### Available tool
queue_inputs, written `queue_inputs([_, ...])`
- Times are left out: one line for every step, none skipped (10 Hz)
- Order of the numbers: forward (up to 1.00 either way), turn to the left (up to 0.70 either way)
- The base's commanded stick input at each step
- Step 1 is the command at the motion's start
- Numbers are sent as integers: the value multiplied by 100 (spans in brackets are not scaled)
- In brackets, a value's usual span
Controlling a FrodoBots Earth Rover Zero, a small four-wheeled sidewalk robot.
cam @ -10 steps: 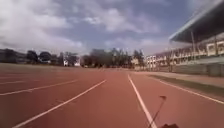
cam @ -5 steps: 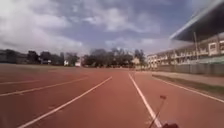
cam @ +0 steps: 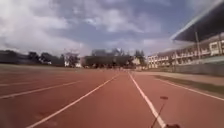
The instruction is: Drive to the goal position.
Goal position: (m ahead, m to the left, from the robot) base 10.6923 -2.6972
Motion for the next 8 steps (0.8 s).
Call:
queue_inputs([70, 0])
queue_inputs([70, 0])
queue_inputs([70, 0])
queue_inputs([70, 0])
queue_inputs([70, 0])
queue_inputs([70, 0])
queue_inputs([70, 0])
queue_inputs([70, 0])
